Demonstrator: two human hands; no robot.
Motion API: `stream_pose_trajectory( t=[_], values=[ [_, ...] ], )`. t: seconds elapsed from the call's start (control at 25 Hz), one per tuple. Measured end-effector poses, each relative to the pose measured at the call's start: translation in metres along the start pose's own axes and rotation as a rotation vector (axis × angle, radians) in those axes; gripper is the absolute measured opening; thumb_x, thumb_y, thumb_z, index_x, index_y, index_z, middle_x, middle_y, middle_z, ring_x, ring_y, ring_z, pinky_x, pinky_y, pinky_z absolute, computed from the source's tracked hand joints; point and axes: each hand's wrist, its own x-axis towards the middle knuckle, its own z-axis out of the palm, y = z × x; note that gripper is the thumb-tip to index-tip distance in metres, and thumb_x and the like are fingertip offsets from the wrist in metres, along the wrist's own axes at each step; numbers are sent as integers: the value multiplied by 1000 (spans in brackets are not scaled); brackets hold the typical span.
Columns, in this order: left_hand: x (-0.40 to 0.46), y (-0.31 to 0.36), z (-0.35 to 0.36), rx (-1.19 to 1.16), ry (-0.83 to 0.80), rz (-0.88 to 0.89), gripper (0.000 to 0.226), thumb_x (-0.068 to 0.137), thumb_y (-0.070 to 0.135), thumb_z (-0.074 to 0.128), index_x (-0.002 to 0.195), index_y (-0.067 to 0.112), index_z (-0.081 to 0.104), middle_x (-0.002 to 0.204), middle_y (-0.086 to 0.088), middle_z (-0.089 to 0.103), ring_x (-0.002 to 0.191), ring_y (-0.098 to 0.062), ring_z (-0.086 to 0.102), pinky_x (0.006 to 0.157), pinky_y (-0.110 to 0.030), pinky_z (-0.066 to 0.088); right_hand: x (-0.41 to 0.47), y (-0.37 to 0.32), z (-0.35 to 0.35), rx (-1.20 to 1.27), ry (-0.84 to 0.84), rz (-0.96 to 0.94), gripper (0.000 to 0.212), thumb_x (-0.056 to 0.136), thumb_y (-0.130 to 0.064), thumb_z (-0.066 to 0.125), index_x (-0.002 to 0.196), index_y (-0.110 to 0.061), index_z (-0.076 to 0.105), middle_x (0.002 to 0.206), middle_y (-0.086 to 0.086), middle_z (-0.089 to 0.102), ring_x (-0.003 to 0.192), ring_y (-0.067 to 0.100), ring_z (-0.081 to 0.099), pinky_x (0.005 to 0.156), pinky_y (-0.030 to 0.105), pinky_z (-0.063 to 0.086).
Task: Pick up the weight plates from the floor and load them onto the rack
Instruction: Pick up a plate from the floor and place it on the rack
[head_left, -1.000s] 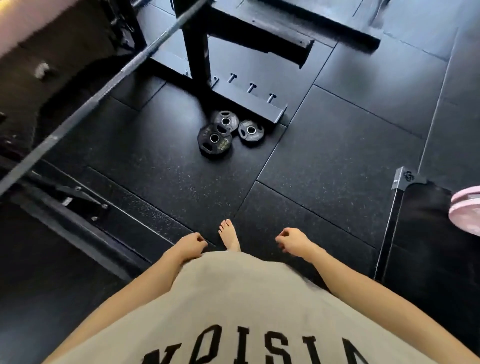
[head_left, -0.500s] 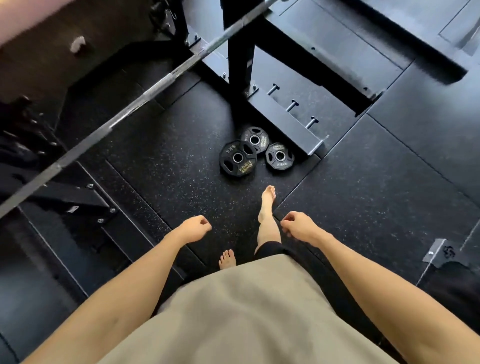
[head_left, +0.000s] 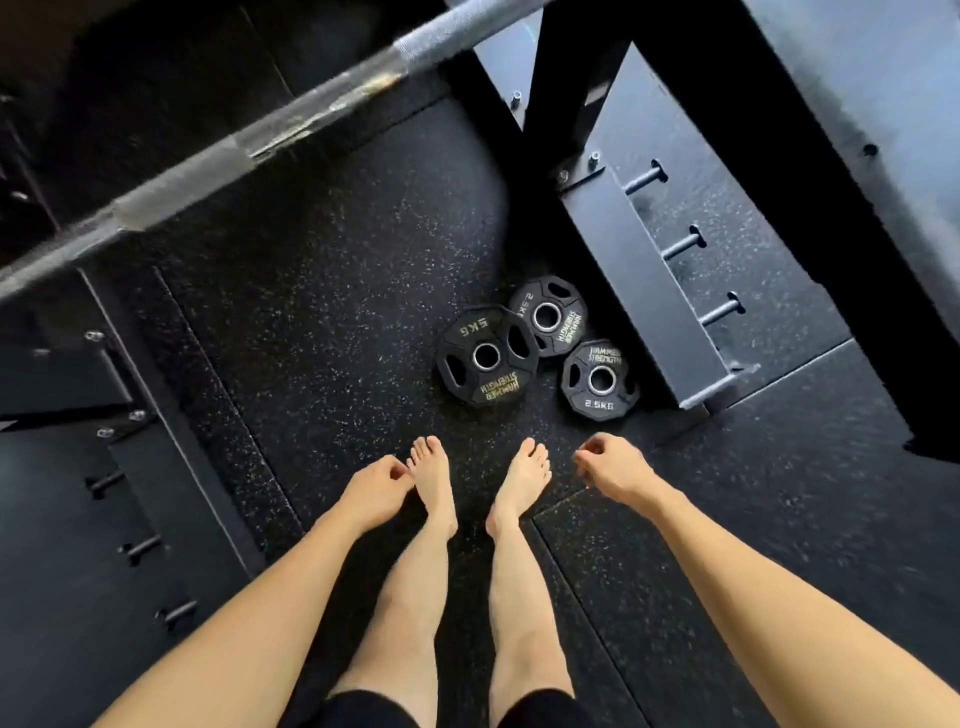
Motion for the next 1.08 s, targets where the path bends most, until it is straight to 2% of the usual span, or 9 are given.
stream_pose_trajectory(
  t=[0.12, 0.28, 0.4, 0.48, 0.56, 0.68, 0.8, 0.92, 1.08],
  values=[
    [92, 16, 8, 3, 23, -27, 17, 98, 27, 50, 111, 20, 58, 106, -2, 65, 94, -19, 62, 80, -33, 49, 94, -13, 1, 2, 35, -21, 18, 90, -24, 54, 88, -10, 64, 83, 6, 72, 78, 26, 63, 77, 34, 50],
    [224, 24, 35, -46, 55, -61, 25, 98, 27, 51, 122, 18, 53, 115, -6, 63, 104, -20, 58, 84, -31, 43, 227, -19, 30, -9, 97, -52, 23, 92, -30, 55, 94, -7, 61, 89, 9, 70, 88, 30, 65, 79, 37, 51],
    [302, 26, 57, -133, 118, -102, 37, 97, 30, 52, 131, 18, 43, 117, -11, 62, 102, -25, 58, 89, -34, 46, 303, -27, 53, -25, 177, -78, 31, 94, -34, 54, 113, -9, 55, 108, 10, 62, 99, 28, 57, 77, 33, 41],
    [349, 28, 69, -260, 125, -120, 46, 96, 35, 53, 136, 21, 35, 115, -12, 60, 98, -26, 61, 93, -43, 51, 350, -30, 70, -41, 242, -99, 44, 94, -37, 54, 128, -9, 48, 124, 13, 56, 112, 32, 54, 86, 36, 42],
    [384, 35, 78, -356, 104, -104, 56, 93, 40, 57, 138, 22, 28, 115, -8, 56, 96, -28, 62, 92, -48, 53, 385, -32, 84, -92, 291, -126, 49, 94, -36, 54, 132, -7, 43, 131, 16, 50, 120, 36, 49, 95, 43, 43],
    [409, 46, 91, -291, 162, -49, 60, 88, 48, 60, 129, 24, 22, 115, -6, 52, 98, -35, 63, 90, -49, 52, 409, -37, 93, -248, 357, -126, 49, 96, -37, 53, 129, -4, 41, 130, 19, 45, 121, 39, 44, 94, 46, 41],
    [418, 51, 103, -235, 272, -73, 52, 93, 33, 59, 125, 17, 22, 126, -17, 52, 109, -42, 56, 92, -49, 47, 416, -39, 98, -334, 405, -171, 43, 95, -31, 57, 124, -3, 41, 124, 18, 46, 117, 39, 47, 85, 46, 42],
    [414, 56, 104, -244, 293, -79, 49, 95, 24, 56, 128, 16, 20, 130, -18, 48, 113, -42, 53, 91, -49, 44, 416, -38, 96, -403, 409, -256, 34, 96, -25, 55, 118, -3, 43, 118, 18, 50, 109, 40, 52, 74, 41, 37],
    [397, 54, 94, -180, 306, -25, 50, 96, 21, 55, 131, 14, 20, 119, -16, 55, 108, -40, 55, 82, -44, 41, 401, -33, 91, -390, 353, -270, 31, 96, -25, 54, 113, -2, 43, 114, 21, 53, 104, 42, 53, 73, 40, 36]
  ],
)
